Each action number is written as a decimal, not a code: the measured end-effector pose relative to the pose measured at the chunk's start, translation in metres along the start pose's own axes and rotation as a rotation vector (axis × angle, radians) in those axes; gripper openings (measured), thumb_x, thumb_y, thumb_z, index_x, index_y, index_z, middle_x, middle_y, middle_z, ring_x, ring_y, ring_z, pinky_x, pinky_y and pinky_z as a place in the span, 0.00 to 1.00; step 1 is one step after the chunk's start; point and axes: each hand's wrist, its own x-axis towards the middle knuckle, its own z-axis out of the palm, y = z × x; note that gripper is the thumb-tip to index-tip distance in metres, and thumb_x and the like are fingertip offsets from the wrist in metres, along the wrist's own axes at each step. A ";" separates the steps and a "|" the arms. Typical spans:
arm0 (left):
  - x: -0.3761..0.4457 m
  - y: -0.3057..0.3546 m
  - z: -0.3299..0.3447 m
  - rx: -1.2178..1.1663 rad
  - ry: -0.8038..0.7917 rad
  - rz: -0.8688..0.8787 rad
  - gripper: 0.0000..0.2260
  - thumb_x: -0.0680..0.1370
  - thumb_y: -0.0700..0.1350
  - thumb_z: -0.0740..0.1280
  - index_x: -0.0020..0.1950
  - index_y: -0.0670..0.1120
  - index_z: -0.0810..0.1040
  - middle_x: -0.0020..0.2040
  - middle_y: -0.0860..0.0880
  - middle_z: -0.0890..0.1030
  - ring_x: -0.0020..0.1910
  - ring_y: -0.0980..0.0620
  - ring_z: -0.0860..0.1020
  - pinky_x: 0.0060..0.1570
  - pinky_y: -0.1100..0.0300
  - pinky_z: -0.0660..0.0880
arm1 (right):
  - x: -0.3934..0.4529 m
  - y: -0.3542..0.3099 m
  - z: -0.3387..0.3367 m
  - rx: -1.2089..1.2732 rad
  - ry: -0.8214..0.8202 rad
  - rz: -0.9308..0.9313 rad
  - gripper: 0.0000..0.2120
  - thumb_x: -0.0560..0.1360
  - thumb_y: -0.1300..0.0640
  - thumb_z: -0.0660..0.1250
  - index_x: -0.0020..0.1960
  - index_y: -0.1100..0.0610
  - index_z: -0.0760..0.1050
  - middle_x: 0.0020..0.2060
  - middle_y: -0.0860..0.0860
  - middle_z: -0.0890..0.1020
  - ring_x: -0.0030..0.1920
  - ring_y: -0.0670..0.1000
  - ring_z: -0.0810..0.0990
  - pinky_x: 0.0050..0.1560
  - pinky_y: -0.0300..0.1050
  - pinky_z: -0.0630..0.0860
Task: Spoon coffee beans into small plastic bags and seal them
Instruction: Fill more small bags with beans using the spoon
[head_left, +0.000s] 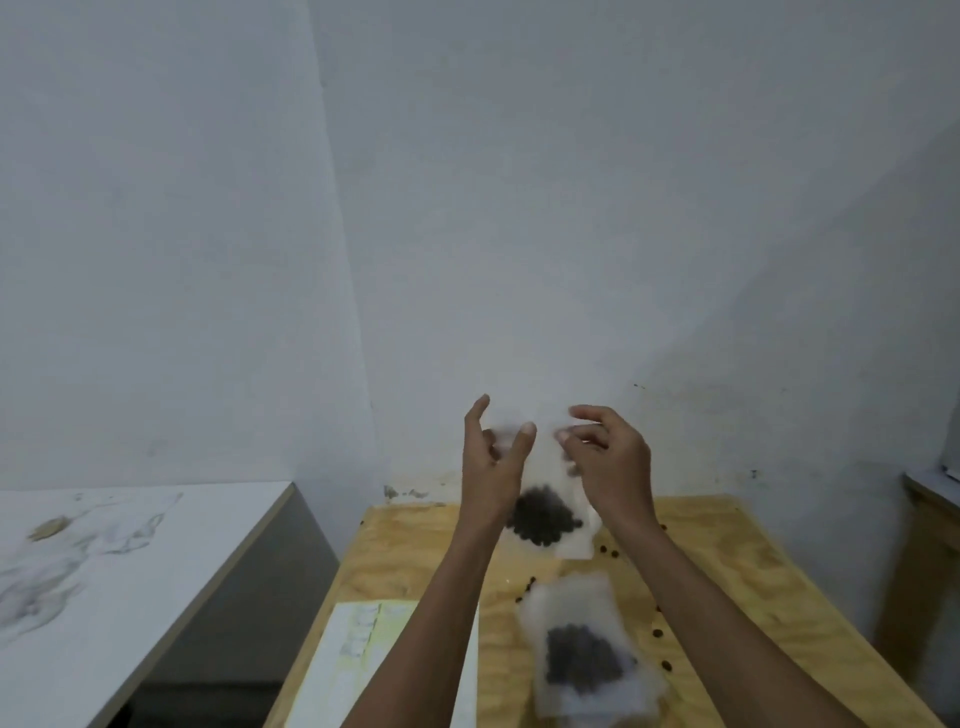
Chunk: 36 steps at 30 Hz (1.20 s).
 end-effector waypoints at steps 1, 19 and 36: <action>-0.007 0.004 -0.001 0.001 0.042 0.061 0.27 0.78 0.57 0.72 0.73 0.62 0.63 0.55 0.43 0.79 0.50 0.50 0.78 0.55 0.55 0.78 | -0.004 -0.004 -0.003 0.020 0.017 -0.008 0.11 0.78 0.60 0.72 0.58 0.50 0.78 0.40 0.49 0.86 0.41 0.48 0.84 0.42 0.45 0.83; -0.065 0.042 -0.002 -0.287 0.019 0.061 0.03 0.74 0.36 0.75 0.46 0.42 0.86 0.40 0.46 0.84 0.39 0.53 0.78 0.44 0.59 0.77 | -0.047 -0.035 -0.031 0.115 -0.136 -0.024 0.03 0.73 0.60 0.77 0.44 0.53 0.85 0.42 0.49 0.86 0.45 0.54 0.84 0.40 0.43 0.81; -0.059 0.045 -0.017 -0.326 0.077 -0.079 0.05 0.74 0.32 0.73 0.48 0.37 0.86 0.41 0.48 0.86 0.32 0.57 0.76 0.33 0.67 0.72 | -0.042 -0.041 -0.019 0.149 -0.070 0.127 0.14 0.70 0.70 0.69 0.42 0.53 0.88 0.39 0.50 0.88 0.45 0.52 0.85 0.48 0.44 0.82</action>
